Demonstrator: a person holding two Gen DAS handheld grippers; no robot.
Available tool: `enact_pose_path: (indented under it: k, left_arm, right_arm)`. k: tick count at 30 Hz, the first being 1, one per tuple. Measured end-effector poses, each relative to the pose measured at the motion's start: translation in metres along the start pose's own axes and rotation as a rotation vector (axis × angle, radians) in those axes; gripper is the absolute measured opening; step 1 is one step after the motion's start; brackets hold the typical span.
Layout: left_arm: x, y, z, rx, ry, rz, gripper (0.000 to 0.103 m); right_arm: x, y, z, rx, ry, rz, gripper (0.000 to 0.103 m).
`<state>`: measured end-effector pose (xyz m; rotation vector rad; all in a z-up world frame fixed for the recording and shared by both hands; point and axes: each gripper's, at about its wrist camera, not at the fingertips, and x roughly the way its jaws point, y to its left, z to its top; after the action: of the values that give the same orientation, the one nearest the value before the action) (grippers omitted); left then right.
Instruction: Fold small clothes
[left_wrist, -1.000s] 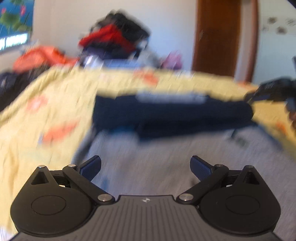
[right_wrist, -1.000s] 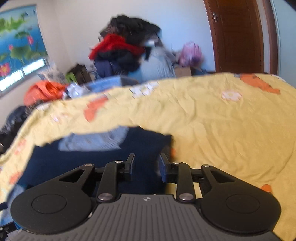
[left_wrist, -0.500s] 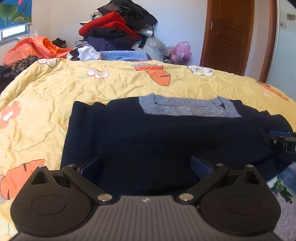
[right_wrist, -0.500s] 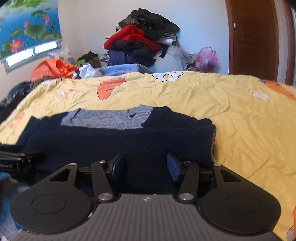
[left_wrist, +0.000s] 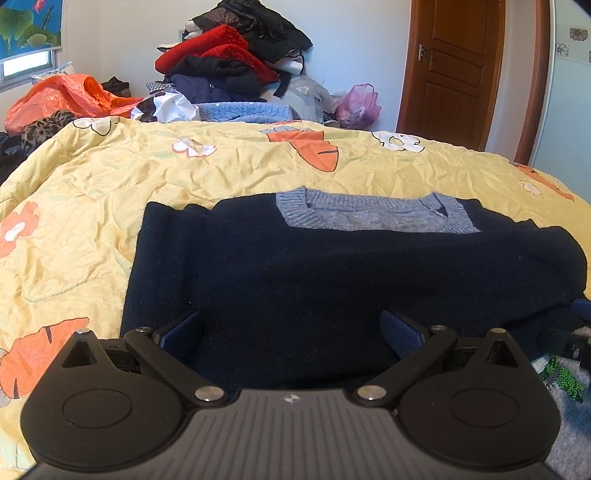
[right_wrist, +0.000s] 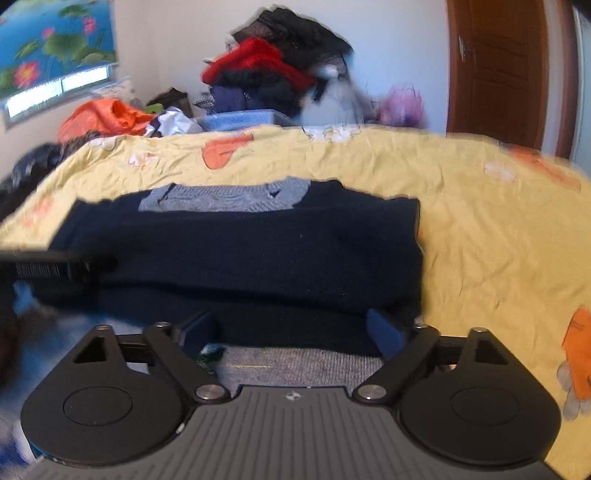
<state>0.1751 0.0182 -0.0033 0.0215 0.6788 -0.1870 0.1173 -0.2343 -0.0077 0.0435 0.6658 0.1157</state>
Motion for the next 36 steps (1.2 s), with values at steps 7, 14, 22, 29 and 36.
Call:
enact_pose_path:
  k: [7, 14, 22, 29, 36]
  left_arm:
    - [-0.033, -0.007, -0.012, -0.043, 0.021, 0.058, 0.103]
    - [-0.077, -0.028, -0.063, 0.052, 0.025, 0.073, 0.103]
    - [-0.078, -0.024, -0.064, 0.024, 0.035, 0.053, 0.103]
    - [-0.076, -0.024, -0.064, 0.021, 0.036, 0.057, 0.103]
    - [-0.101, -0.026, -0.079, -0.012, 0.062, 0.091, 0.103]
  right_arm:
    - [0.005, 0.010, 0.000, -0.049, 0.028, -0.030, 0.102]
    - [0.002, 0.012, -0.003, -0.053, 0.026, -0.046, 0.102]
    - [-0.045, 0.022, -0.038, -0.042, 0.048, -0.094, 0.103]
    - [-0.085, 0.019, -0.071, -0.033, 0.034, -0.087, 0.103]
    - [-0.083, 0.019, -0.070, -0.026, 0.036, -0.090, 0.103]
